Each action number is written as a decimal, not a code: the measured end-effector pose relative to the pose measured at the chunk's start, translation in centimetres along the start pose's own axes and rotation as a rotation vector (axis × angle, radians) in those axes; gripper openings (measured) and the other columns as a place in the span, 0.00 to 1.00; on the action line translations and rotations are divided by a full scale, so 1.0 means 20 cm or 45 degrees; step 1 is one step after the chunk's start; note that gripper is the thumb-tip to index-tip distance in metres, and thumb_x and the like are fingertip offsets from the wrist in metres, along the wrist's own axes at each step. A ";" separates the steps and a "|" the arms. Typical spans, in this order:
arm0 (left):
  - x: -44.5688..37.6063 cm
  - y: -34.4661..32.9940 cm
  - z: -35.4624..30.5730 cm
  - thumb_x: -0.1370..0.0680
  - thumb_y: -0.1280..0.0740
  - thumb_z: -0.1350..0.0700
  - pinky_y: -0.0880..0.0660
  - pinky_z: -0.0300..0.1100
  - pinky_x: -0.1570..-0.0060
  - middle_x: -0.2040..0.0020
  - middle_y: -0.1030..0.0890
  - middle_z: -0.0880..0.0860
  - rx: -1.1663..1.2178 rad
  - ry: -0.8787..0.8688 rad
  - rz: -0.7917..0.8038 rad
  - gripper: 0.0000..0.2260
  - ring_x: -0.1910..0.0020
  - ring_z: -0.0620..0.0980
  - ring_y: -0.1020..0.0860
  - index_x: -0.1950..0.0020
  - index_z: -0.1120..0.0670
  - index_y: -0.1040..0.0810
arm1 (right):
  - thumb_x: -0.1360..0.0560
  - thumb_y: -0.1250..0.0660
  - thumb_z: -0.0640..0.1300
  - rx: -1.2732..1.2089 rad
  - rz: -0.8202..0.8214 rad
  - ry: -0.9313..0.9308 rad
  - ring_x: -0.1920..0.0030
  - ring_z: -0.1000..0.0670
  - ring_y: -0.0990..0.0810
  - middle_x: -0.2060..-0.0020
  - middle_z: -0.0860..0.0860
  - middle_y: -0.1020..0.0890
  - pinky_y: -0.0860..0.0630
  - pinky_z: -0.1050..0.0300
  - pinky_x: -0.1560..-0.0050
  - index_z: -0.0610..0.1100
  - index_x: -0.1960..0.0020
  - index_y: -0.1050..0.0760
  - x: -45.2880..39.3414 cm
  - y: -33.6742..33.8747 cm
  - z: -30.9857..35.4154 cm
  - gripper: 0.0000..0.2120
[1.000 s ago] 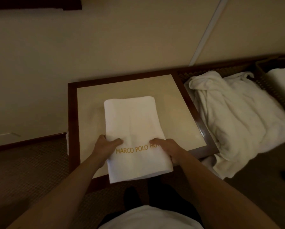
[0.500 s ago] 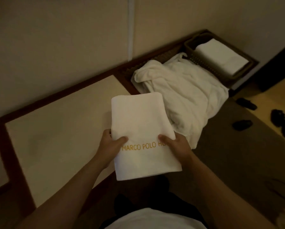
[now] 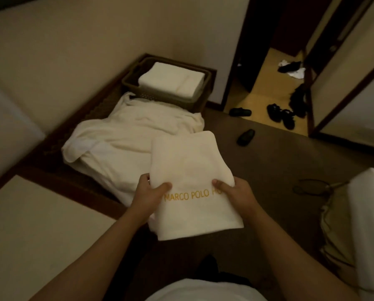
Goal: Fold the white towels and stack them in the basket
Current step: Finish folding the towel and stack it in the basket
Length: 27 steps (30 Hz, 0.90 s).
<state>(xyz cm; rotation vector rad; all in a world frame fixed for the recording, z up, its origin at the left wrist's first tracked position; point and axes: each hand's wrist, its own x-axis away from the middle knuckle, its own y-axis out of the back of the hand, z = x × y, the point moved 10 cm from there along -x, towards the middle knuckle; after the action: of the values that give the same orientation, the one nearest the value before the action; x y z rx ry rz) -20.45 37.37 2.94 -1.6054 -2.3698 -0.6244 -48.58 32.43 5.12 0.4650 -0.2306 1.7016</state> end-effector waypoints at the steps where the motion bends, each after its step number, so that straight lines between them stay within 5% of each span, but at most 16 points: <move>1: -0.02 -0.05 -0.03 0.27 0.24 0.53 0.21 0.48 0.47 0.42 0.21 0.50 -0.019 -0.010 0.013 0.24 0.46 0.49 0.20 0.35 0.53 0.31 | 0.26 0.24 0.49 0.003 -0.018 -0.006 0.55 0.49 0.13 0.55 0.49 0.12 0.18 0.57 0.60 0.42 0.46 0.18 -0.02 0.05 0.00 0.14; 11: -0.33 -1.13 -0.43 0.27 0.23 0.53 0.19 0.52 0.49 0.41 0.20 0.51 -0.054 -0.069 0.315 0.27 0.46 0.51 0.19 0.32 0.54 0.31 | 0.27 0.23 0.46 -0.149 -0.358 0.017 0.55 0.45 0.13 0.56 0.46 0.12 0.16 0.50 0.53 0.40 0.47 0.17 -0.31 1.02 0.02 0.13; 16: -0.46 -1.44 -0.51 0.26 0.24 0.55 0.19 0.46 0.52 0.41 0.20 0.51 -0.100 -0.080 0.440 0.26 0.46 0.50 0.18 0.32 0.54 0.32 | 0.27 0.24 0.44 -0.237 -0.470 -0.025 0.57 0.47 0.13 0.56 0.45 0.12 0.17 0.57 0.61 0.39 0.49 0.17 -0.39 1.25 -0.03 0.10; 27: -1.17 -2.10 -0.79 0.24 0.25 0.55 0.23 0.42 0.59 0.46 0.21 0.47 -0.197 0.001 0.566 0.27 0.50 0.47 0.19 0.29 0.53 0.33 | 0.26 0.24 0.46 -0.215 -0.586 -0.092 0.54 0.46 0.13 0.55 0.46 0.12 0.16 0.49 0.51 0.41 0.47 0.17 -1.11 1.67 0.17 0.11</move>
<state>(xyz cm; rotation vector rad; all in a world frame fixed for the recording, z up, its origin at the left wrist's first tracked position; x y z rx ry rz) -51.11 -2.56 -1.78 -2.1041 -1.9007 -0.7201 -77.88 4.94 2.10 0.4168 -0.2924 1.2067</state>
